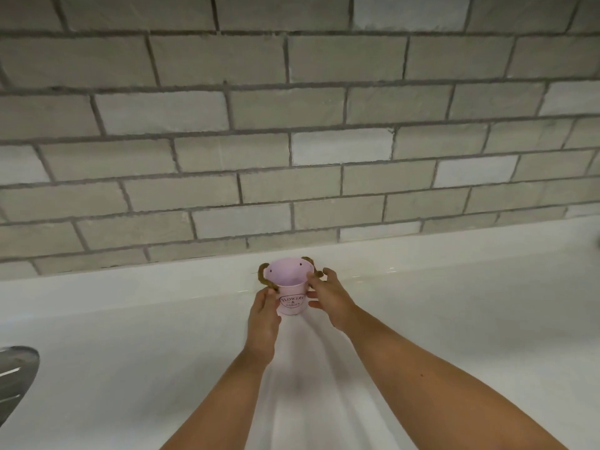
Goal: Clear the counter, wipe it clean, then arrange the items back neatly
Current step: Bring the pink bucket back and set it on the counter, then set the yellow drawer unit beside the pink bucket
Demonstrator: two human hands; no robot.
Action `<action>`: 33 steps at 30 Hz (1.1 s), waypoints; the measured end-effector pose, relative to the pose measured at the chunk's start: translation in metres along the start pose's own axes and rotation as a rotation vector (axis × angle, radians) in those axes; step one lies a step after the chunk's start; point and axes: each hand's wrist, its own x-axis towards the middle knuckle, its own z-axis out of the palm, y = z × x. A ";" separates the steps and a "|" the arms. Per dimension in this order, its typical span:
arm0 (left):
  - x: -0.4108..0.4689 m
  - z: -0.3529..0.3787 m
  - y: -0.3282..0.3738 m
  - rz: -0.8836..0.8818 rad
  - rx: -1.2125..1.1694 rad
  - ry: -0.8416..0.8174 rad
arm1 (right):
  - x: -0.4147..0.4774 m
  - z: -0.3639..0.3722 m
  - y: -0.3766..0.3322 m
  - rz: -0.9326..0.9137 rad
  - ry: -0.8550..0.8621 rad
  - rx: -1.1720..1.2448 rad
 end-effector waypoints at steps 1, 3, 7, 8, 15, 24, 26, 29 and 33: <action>0.001 0.000 -0.001 -0.008 0.011 -0.003 | 0.001 0.000 0.001 0.001 -0.007 0.015; 0.003 -0.001 -0.002 -0.026 0.023 -0.002 | 0.002 -0.002 0.002 0.006 -0.022 0.027; 0.003 -0.004 -0.001 -0.064 0.013 0.048 | -0.001 -0.008 0.004 0.034 0.006 -0.042; 0.003 -0.004 -0.002 -0.070 0.011 0.075 | -0.002 -0.010 0.004 0.039 0.023 -0.056; -0.011 0.006 0.000 -0.032 0.012 0.222 | -0.024 -0.030 0.003 0.053 0.090 -0.098; -0.047 0.055 0.000 -0.050 0.109 0.060 | -0.083 -0.088 -0.004 0.009 0.104 -0.314; -0.060 0.074 0.000 -0.063 0.105 0.007 | -0.102 -0.106 -0.005 -0.001 0.131 -0.316; -0.084 0.105 0.001 -0.055 0.127 -0.073 | -0.132 -0.138 -0.006 -0.024 0.187 -0.336; -0.118 0.153 0.003 -0.020 0.169 -0.174 | -0.170 -0.187 -0.007 -0.027 0.280 -0.356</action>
